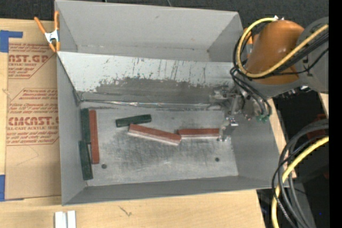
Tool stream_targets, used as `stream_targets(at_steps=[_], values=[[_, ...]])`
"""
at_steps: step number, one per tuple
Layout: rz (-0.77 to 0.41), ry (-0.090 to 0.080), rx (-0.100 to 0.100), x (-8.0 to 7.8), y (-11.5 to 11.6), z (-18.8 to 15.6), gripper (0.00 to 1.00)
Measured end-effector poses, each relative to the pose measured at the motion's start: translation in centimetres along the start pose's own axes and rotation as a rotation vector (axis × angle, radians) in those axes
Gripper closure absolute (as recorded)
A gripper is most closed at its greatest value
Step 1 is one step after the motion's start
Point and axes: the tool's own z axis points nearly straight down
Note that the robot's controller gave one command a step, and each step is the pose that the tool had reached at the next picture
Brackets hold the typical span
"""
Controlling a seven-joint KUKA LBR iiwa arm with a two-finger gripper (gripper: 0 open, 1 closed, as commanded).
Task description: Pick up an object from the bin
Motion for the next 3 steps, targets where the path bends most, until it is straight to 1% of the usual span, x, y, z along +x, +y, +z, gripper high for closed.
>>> stream_targets(at_steps=[1, 2, 3], values=[[0.054, 0.006, -0.001, -1.8, 1.0, 7.4, 1.00], [0.054, 0.006, -0.001, -1.8, 1.0, 7.3, 1.00], [0.055, 0.004, -0.001, -0.8, 0.1, -6.6, 1.00]])
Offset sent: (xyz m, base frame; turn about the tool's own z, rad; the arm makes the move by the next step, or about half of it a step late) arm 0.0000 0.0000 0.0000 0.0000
